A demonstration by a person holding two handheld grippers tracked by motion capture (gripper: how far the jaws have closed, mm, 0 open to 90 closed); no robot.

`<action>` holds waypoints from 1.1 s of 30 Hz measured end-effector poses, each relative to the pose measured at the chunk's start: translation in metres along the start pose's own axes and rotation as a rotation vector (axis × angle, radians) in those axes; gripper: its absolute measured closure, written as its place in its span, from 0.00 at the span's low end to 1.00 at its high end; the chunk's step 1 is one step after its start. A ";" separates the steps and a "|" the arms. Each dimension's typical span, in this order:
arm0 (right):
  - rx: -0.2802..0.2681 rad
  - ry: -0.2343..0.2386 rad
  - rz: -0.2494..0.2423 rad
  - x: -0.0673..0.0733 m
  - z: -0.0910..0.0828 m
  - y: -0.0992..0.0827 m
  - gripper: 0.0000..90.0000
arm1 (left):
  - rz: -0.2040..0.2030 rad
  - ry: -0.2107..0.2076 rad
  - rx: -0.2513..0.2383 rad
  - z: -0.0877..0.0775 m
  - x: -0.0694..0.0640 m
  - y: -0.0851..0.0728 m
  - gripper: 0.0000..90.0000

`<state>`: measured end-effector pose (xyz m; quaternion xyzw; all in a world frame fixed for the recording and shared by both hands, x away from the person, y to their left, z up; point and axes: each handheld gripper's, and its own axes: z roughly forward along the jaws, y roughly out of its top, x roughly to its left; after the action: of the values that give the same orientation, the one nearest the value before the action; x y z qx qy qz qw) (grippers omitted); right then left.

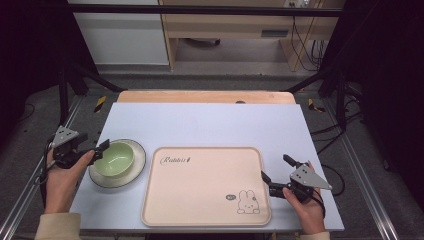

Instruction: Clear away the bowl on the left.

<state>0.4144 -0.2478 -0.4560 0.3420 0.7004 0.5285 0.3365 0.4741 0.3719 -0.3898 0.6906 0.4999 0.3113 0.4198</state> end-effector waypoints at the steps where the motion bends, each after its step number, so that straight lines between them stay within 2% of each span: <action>1: 0.002 0.001 0.002 0.000 0.000 0.000 0.08 | -0.005 0.003 0.008 0.001 0.002 -0.002 0.21; 8: 0.002 0.002 0.001 0.000 0.001 0.000 0.08 | -0.052 0.028 0.077 0.007 0.009 -0.012 0.24; 15: 0.003 0.002 0.000 0.000 0.001 0.000 0.08 | -0.075 0.037 0.167 0.013 0.016 -0.022 0.32; 26: 0.006 0.004 0.000 0.000 0.001 0.000 0.08 | -0.105 0.035 0.240 0.020 0.016 -0.030 0.51; 33: 0.006 0.008 -0.001 0.001 0.001 -0.001 0.08 | -0.120 0.036 0.261 0.020 0.016 -0.032 0.60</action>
<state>0.4150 -0.2468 -0.4568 0.3405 0.7036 0.5275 0.3328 0.4829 0.3866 -0.4270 0.7024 0.5842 0.2304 0.3351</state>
